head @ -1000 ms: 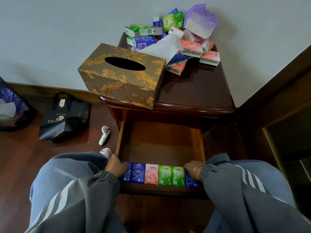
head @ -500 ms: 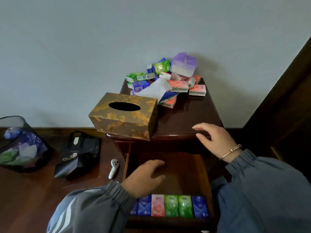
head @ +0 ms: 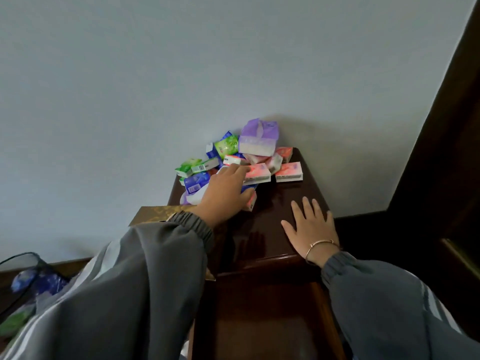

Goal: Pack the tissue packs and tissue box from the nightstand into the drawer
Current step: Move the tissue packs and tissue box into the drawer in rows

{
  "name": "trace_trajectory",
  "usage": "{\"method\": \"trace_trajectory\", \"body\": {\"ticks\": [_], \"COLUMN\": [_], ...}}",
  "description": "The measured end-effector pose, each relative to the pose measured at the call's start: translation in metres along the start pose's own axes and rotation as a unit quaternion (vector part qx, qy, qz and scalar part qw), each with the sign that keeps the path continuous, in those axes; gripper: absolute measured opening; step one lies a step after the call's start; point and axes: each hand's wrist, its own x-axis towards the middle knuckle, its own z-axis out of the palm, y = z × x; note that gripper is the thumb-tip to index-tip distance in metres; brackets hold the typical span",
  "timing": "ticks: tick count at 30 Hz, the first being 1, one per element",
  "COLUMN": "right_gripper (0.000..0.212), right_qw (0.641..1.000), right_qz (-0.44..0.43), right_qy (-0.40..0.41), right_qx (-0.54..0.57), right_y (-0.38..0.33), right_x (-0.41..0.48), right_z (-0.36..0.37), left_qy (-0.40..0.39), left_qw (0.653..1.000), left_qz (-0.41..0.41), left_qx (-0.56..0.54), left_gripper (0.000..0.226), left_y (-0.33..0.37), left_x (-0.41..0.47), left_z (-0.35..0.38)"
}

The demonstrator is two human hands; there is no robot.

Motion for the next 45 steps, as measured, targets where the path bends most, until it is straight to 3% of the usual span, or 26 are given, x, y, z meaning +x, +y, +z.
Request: {"method": "trace_trajectory", "body": {"ticks": [7, 11, 14, 16, 18, 22, 27, 34, 39, 42, 45], "right_gripper": [0.068, 0.067, 0.056, 0.041, 0.037, 0.058, 0.074, 0.065, 0.046, 0.038, 0.031], "right_qw": [1.0, 1.0, 0.988, 0.961, 0.951, 0.961, 0.974, 0.97, 0.944, 0.921, 0.869], "right_qz": [-0.004, -0.013, 0.001, 0.018, 0.034, 0.11, 0.111, 0.074, 0.034, 0.034, 0.007], "right_qy": [0.018, 0.01, 0.028, 0.13, 0.19, 0.072, 0.008, 0.057, 0.111, 0.101, 0.103], "right_qx": [0.006, 0.015, 0.154, 0.243, 0.242, 0.243, 0.198, 0.226, 0.309, 0.373, 0.483], "right_y": [0.0, 0.003, 0.007, 0.013, 0.021, 0.019, 0.007, 0.013, 0.013, 0.014, 0.01], "right_x": [-0.003, -0.003, 0.003, 0.022, 0.053, 0.115, 0.142, 0.121, 0.096, 0.083, 0.064], "right_z": [0.005, 0.004, -0.009, -0.025, -0.041, -0.056, -0.044, -0.044, -0.046, -0.052, -0.069], "left_qy": [-0.042, -0.028, 0.01, 0.041, 0.07, 0.111, 0.084, -0.031, 0.057, 0.122, 0.15], "left_qw": [0.979, 0.973, 0.988, 0.995, 0.995, 0.972, 0.932, 0.899, 0.874, 0.88, 0.9], "left_qz": [-0.007, 0.001, -0.009, -0.041, -0.069, -0.132, -0.231, -0.291, -0.31, -0.299, -0.257], "left_qx": [0.197, 0.228, 0.153, 0.085, 0.018, -0.161, -0.267, -0.326, -0.369, -0.347, -0.319], "left_gripper": [0.059, 0.055, 0.053, 0.059, 0.067, 0.07, 0.067, 0.064, 0.069, 0.066, 0.064], "left_y": [-0.007, -0.012, -0.014, -0.016, -0.018, -0.024, -0.031, -0.042, -0.045, -0.044, -0.035], "left_x": [0.062, 0.07, 0.07, 0.068, 0.063, 0.045, 0.027, 0.01, 0.003, -0.005, -0.014], "left_z": [0.051, 0.064, 0.058, 0.046, 0.033, 0.012, 0.005, 0.004, 0.001, -0.006, -0.017]}}
